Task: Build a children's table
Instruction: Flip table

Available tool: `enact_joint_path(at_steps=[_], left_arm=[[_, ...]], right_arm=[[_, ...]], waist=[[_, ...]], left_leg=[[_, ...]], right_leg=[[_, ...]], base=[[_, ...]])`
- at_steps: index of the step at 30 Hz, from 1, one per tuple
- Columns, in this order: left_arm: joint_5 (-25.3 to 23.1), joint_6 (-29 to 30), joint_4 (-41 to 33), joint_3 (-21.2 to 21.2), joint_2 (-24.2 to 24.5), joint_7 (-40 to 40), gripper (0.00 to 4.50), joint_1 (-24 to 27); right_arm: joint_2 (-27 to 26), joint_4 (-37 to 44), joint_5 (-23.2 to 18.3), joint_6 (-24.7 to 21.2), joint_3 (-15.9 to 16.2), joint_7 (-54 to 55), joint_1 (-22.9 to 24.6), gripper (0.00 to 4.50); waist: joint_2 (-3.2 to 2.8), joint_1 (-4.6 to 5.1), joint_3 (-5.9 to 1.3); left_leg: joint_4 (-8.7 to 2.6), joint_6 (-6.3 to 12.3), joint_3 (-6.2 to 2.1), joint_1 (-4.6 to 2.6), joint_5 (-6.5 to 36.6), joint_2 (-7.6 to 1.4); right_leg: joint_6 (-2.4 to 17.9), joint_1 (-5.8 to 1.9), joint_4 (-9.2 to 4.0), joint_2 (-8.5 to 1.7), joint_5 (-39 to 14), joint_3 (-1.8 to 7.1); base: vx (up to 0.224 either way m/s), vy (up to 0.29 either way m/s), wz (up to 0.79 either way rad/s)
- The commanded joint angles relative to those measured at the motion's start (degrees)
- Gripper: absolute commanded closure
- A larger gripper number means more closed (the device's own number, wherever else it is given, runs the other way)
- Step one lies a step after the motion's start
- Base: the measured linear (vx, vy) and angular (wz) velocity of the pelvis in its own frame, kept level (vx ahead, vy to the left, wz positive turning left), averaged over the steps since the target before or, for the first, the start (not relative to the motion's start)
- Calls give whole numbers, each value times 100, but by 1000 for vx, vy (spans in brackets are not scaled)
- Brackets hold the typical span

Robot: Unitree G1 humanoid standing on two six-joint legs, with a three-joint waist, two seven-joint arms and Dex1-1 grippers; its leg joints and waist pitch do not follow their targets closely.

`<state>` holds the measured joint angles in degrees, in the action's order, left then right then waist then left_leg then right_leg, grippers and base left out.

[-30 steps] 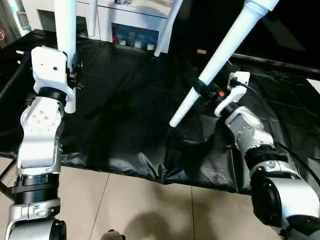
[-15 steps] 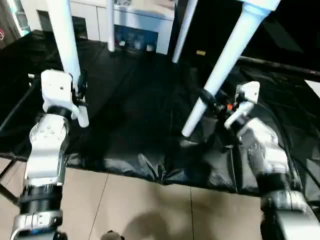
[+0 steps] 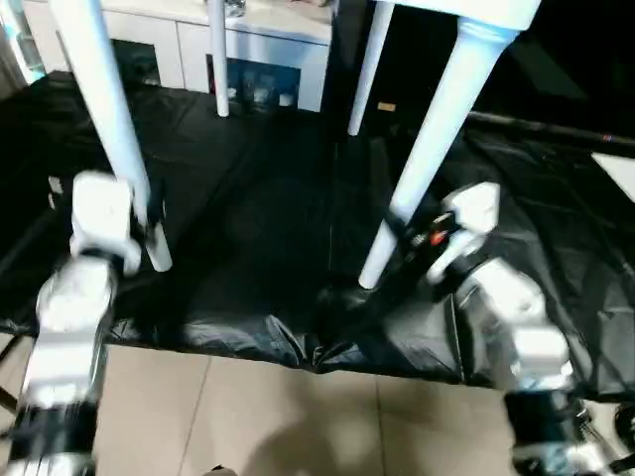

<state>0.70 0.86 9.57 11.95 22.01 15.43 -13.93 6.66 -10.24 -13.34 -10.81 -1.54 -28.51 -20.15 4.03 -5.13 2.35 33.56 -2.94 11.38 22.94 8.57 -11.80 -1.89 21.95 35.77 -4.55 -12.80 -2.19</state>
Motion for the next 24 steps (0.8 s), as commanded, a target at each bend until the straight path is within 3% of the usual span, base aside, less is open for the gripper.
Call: enact_joint_path(at_steps=[1,4,5,7,8,12,13,14,17,18,20,24], left_arm=[[138,81,-219,-449,-68,372,139,199],[251,83,-415,-352,-57,381,112,411],[289,84,-511,-296,-70,393,103,512],[354,88,-682,-210,-93,389,83,689],[480,109,-997,-87,-143,413,78,1011],[645,144,-1437,35,-228,400,48,1603],[630,130,-1465,45,-232,379,48,1698],[618,108,-1492,60,-242,364,39,1870],[747,1,-1577,141,-368,325,15,2161],[758,-20,-1641,178,-425,264,15,2254],[690,-92,-1712,201,-456,195,15,2366],[913,-156,-2251,327,-671,137,15,2903]], right_arm=[[-23,174,-90,-212,188,-51,65,167],[-35,341,-178,-330,118,11,148,133],[-32,416,-206,-363,96,29,192,129],[-32,522,-256,-428,62,57,273,108],[-34,743,-286,-547,23,123,470,98],[17,1098,-171,-620,9,270,911,72],[26,1148,-128,-585,17,294,991,72],[50,1276,-46,-642,28,384,1154,70],[43,1612,-175,-718,23,380,1504,70],[33,1719,-251,-715,35,336,1627,70],[20,1793,-265,-701,44,340,1743,70],[162,2111,-338,-596,-79,255,2204,70]], waist=[[-179,58,-288],[-195,47,-302],[-218,43,-304],[-207,47,-303],[-215,49,-307],[-228,55,-304],[-160,44,-294],[-135,55,-284],[-128,67,-261],[-86,61,-242],[-84,69,-221],[-112,82,-197]], left_leg=[[-517,-644,-162,-259,2513,-190],[-499,-546,-131,-236,2007,-188],[-499,-542,-130,-237,1961,-184],[-497,-519,-124,-228,1866,-188],[-498,-507,-128,-222,1797,-193],[-494,-483,-111,-242,1699,-195],[-495,-446,-104,-241,1706,-198],[-498,-421,-94,-232,1719,-195],[-516,-412,-103,-241,1982,-198],[-520,-409,-102,-247,2139,-208],[-541,-424,-125,-231,2326,-213],[-545,-519,-149,-272,2734,-214]], right_leg=[[702,8,-484,-270,-1164,214],[749,-32,-438,-247,-563,213],[751,-38,-433,-244,-508,213],[757,-62,-420,-244,-372,209],[762,-83,-408,-240,-272,209],[753,-78,-414,-210,-51,206],[735,-82,-421,-216,-138,206],[702,-83,-443,-214,-223,212],[567,-56,-501,-230,-788,229],[515,-35,-536,-240,-1064,237],[431,-25,-566,-258,-1468,237],[309,37,-635,-255,-1921,242]], base=[[0,0,0],[0,0,0],[0,0,0],[0,0,0],[0,0,0],[0,0,0],[0,0,0],[0,0,0],[0,0,0],[0,0,0],[0,0,0],[0,0,0]])
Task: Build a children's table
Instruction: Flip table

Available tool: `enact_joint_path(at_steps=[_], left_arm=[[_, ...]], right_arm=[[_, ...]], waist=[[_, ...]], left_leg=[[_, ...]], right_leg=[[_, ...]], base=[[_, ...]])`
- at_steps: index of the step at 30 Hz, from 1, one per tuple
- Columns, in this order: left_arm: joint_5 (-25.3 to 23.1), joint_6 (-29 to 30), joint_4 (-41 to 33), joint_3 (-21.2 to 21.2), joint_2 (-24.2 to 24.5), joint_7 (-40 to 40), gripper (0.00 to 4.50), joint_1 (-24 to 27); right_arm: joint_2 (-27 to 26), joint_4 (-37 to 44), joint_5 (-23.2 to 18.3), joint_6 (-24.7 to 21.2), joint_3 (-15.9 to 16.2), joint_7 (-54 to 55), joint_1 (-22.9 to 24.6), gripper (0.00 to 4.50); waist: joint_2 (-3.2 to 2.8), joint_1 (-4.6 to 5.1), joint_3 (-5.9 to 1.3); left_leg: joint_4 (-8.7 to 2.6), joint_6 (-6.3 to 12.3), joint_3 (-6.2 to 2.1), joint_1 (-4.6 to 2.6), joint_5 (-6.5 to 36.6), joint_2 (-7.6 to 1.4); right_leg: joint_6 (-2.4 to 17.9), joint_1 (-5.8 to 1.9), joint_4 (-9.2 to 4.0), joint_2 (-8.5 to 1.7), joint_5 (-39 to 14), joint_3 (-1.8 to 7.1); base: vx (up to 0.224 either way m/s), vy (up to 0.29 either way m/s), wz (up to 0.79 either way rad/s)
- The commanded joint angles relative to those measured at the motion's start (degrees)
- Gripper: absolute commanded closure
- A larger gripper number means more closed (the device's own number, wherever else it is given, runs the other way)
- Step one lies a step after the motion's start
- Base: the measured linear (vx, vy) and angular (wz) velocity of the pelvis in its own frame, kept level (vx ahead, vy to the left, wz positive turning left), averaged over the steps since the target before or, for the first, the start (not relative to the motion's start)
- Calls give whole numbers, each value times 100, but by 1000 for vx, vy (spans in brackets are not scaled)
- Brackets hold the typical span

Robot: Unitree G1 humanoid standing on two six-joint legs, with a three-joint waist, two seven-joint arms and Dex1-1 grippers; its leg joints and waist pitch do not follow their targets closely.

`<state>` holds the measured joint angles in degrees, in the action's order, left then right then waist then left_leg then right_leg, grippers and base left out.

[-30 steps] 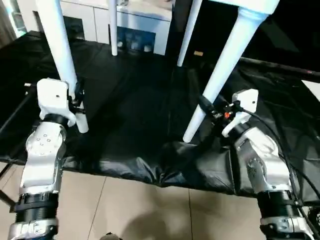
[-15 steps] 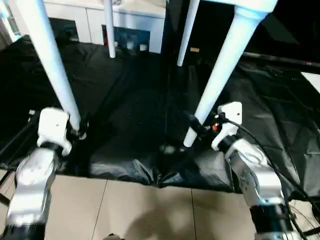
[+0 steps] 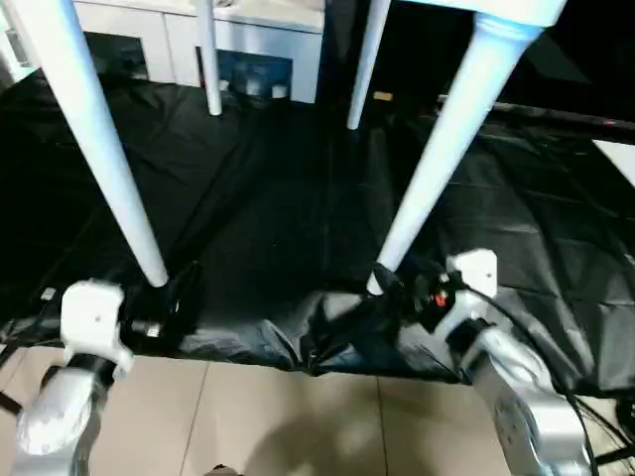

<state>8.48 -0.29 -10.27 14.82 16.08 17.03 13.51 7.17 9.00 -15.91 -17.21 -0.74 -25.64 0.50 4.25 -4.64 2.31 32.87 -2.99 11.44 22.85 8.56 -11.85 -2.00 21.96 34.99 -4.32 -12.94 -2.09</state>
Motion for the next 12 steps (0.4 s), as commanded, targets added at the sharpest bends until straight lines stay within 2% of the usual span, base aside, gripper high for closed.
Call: enact_joint_path(at_steps=[1,2,3,4,5,6,7,9,10,12], left_arm=[[236,-1,-443,9,-118,26,15,311],[300,37,-624,-71,-146,87,15,479],[332,61,-738,-129,-159,127,15,583],[413,202,-899,-207,-225,114,15,701],[413,202,-899,-207,-225,114,15,701],[466,303,-1006,-249,-282,97,15,776],[364,573,-1204,-338,-501,-216,15,899],[162,656,-1369,-408,-612,-450,15,965],[127,710,-1413,-428,-618,-484,15,975],[47,731,-1439,-422,-624,-511,15,1012]], right_arm=[[146,288,-132,32,-230,-29,243,70],[173,385,-167,27,-303,-14,337,70],[189,452,-190,16,-348,3,392,70],[217,530,-200,-42,-384,29,436,70],[217,530,-200,-42,-384,29,436,70],[237,596,-205,-94,-399,51,470,70],[276,706,-128,-106,-393,102,588,70],[276,776,-71,-122,-415,181,674,70],[274,793,-72,-139,-429,200,686,70],[243,841,-102,-130,-393,234,789,70]], waist=[[-132,27,-175],[-165,30,-162],[-119,46,-171],[-175,30,-165],[-140,52,-161],[-144,48,-152],[-186,64,-148],[-148,61,-123],[-151,61,-132],[-136,105,-123]], left_leg=[[-486,-519,-163,-256,2825,-217],[-486,-519,-165,-269,2997,-200],[-475,-503,-162,-260,3027,-197],[-478,-508,-177,-273,3066,-195],[-477,-510,-173,-264,3089,-198],[-476,-530,-183,-277,3136,-193],[-478,-568,-188,-275,3211,-194],[-478,-551,-191,-254,3227,-181],[-465,-554,-192,-272,3265,-179],[-461,-535,-227,-244,3298,-145]], right_leg=[[320,33,-566,-282,-1924,237],[288,57,-590,-274,-2100,238],[262,51,-603,-271,-2158,239],[234,67,-612,-279,-2259,244],[222,64,-619,-268,-2281,240],[192,78,-626,-265,-2395,234],[184,81,-635,-260,-2417,233],[118,76,-664,-261,-2553,227],[98,88,-666,-265,-2637,230],[6,71,-698,-266,-2952,201]], base=[[0,0,0],[0,0,0],[0,0,0],[0,0,0],[0,0,0],[0,0,0],[0,0,0],[0,0,0],[0,0,0],[0,0,0]])
